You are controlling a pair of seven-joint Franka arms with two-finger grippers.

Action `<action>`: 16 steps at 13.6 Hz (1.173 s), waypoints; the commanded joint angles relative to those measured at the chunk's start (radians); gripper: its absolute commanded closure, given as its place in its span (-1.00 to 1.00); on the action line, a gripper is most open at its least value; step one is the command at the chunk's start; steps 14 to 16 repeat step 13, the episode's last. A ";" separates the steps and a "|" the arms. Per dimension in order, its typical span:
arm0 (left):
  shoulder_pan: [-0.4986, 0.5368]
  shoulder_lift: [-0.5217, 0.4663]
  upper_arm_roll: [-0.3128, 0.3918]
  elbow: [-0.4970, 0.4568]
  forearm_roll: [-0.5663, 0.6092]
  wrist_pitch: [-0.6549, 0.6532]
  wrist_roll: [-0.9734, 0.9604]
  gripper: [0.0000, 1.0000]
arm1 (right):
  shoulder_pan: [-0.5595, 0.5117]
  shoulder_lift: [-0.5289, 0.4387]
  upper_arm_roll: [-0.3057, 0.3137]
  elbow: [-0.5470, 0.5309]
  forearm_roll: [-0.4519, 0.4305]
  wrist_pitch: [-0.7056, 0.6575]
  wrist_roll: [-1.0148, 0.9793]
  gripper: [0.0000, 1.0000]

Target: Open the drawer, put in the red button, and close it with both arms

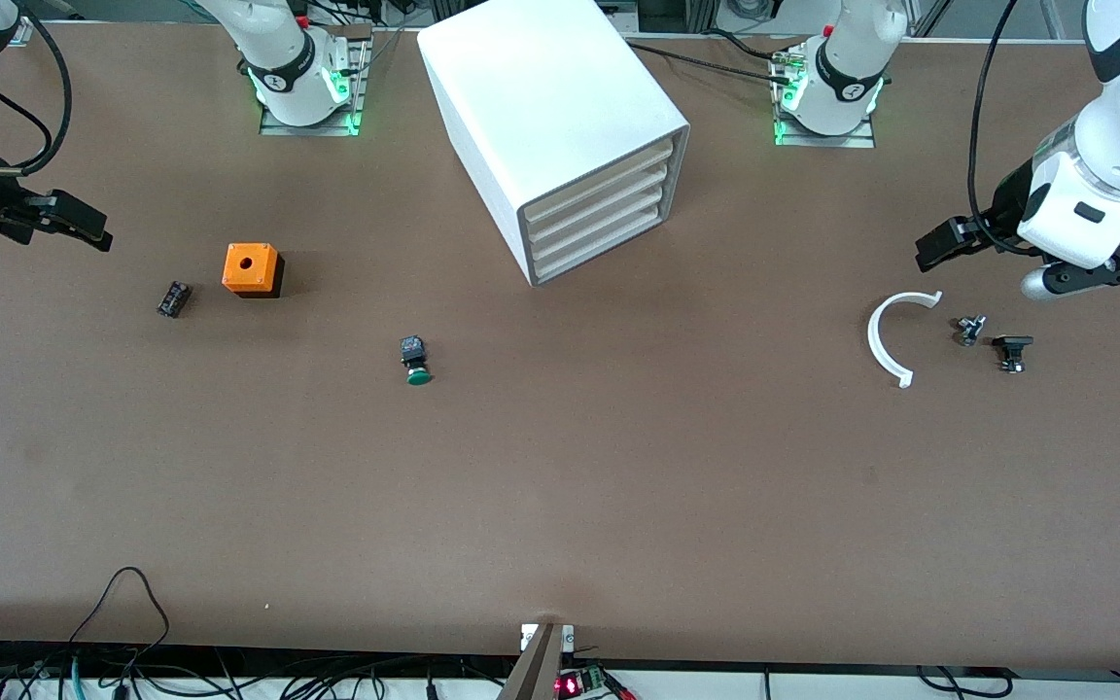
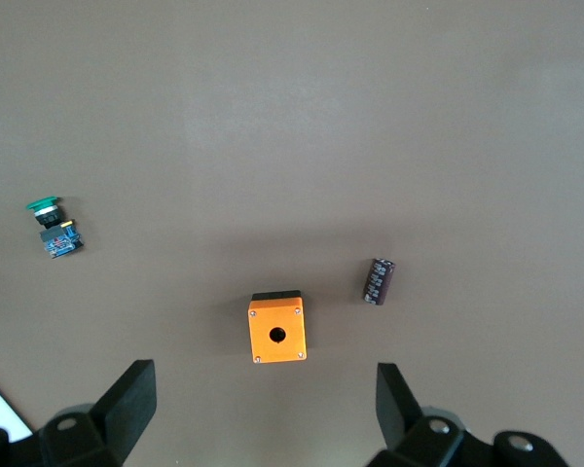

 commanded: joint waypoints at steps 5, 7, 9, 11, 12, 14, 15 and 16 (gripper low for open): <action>0.001 -0.001 0.003 0.010 0.025 -0.017 0.193 -1.00 | 0.006 0.006 -0.003 0.032 0.014 -0.027 -0.001 -1.00; 0.004 -0.001 0.006 0.010 0.025 -0.016 0.246 -1.00 | 0.006 0.002 -0.003 0.023 0.014 -0.027 -0.004 -1.00; 0.021 0.001 0.004 0.012 0.023 -0.008 0.283 -1.00 | 0.006 0.000 -0.004 0.015 0.014 -0.026 -0.012 -1.00; 0.022 0.001 0.004 0.014 0.020 -0.005 0.284 -1.00 | 0.006 0.000 -0.004 0.015 0.014 -0.023 -0.012 -1.00; 0.022 0.001 0.004 0.014 0.015 -0.005 0.284 -1.00 | 0.006 0.002 -0.004 0.015 0.015 -0.021 -0.012 -1.00; 0.022 0.001 0.004 0.014 0.014 -0.005 0.285 -1.00 | 0.006 0.002 -0.006 0.015 0.014 -0.020 -0.012 -1.00; 0.022 0.001 0.004 0.014 0.014 -0.005 0.285 -1.00 | 0.006 0.002 -0.006 0.015 0.014 -0.020 -0.012 -1.00; 0.022 0.001 0.004 0.014 0.014 -0.005 0.285 -1.00 | 0.006 0.002 -0.006 0.015 0.014 -0.020 -0.012 -1.00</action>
